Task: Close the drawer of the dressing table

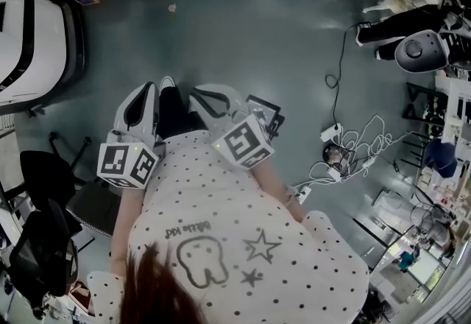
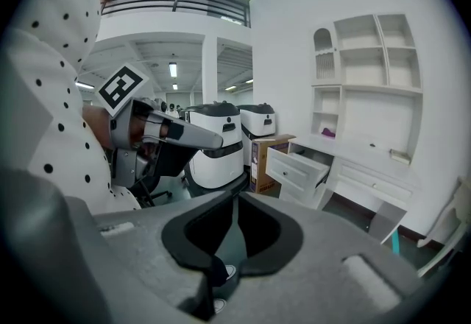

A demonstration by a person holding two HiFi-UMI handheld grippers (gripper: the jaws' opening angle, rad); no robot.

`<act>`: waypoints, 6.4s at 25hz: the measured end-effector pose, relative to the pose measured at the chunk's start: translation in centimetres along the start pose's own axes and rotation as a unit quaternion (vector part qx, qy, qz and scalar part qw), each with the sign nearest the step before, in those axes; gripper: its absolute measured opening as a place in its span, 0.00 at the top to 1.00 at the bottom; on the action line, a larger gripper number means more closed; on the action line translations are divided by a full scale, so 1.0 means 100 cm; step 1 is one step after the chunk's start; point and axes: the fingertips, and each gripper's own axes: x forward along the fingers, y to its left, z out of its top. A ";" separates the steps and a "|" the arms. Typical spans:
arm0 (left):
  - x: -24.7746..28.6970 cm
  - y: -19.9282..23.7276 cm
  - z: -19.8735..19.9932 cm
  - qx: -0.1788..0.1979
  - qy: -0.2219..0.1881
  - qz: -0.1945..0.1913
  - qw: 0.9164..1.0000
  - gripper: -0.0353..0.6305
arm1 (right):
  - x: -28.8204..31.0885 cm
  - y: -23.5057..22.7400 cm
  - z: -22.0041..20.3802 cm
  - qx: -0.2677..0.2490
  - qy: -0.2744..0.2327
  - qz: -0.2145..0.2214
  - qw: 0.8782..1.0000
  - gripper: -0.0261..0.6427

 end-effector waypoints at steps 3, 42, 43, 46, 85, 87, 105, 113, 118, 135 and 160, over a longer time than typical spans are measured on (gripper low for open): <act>0.007 0.016 0.008 -0.006 -0.003 -0.003 1.000 0.94 | 0.012 -0.007 0.005 0.003 0.002 -0.010 1.000 0.96; 0.091 0.140 0.091 0.049 0.032 -0.052 0.997 0.95 | 0.155 -0.073 0.081 0.033 -0.002 -0.092 0.995 0.96; 0.095 0.144 0.093 0.043 0.027 -0.044 0.998 0.95 | 0.157 -0.078 0.082 0.030 -0.001 -0.089 0.996 0.96; 0.108 0.152 0.104 0.029 0.010 -0.024 0.999 0.95 | 0.159 -0.099 0.086 0.026 -0.001 -0.083 0.996 0.96; 0.194 0.144 0.135 -0.010 -0.024 0.037 0.999 0.94 | 0.160 -0.216 0.086 0.018 -0.007 -0.033 0.999 0.96; 0.197 0.146 0.136 -0.012 -0.024 0.034 0.999 0.94 | 0.160 -0.219 0.085 0.021 -0.005 -0.037 0.999 0.96; 0.224 0.222 0.226 -0.006 -0.087 0.041 0.995 0.94 | 0.226 -0.270 0.130 0.059 0.012 -0.074 0.995 0.96; 0.244 0.269 0.252 0.017 -0.074 0.037 0.996 0.94 | 0.266 -0.289 0.151 0.072 0.010 -0.106 0.992 0.96; 0.257 0.289 0.255 0.037 -0.061 0.019 0.997 0.95 | 0.283 -0.299 0.159 0.090 -0.003 -0.138 0.986 0.96; 0.270 0.317 0.245 0.017 -0.011 0.001 1.000 0.95 | 0.299 -0.302 0.177 0.060 -0.011 -0.195 0.979 0.96; 0.317 0.288 0.268 -0.025 -0.070 0.076 0.994 0.95 | 0.302 -0.370 0.193 -0.023 -0.013 -0.069 0.997 0.96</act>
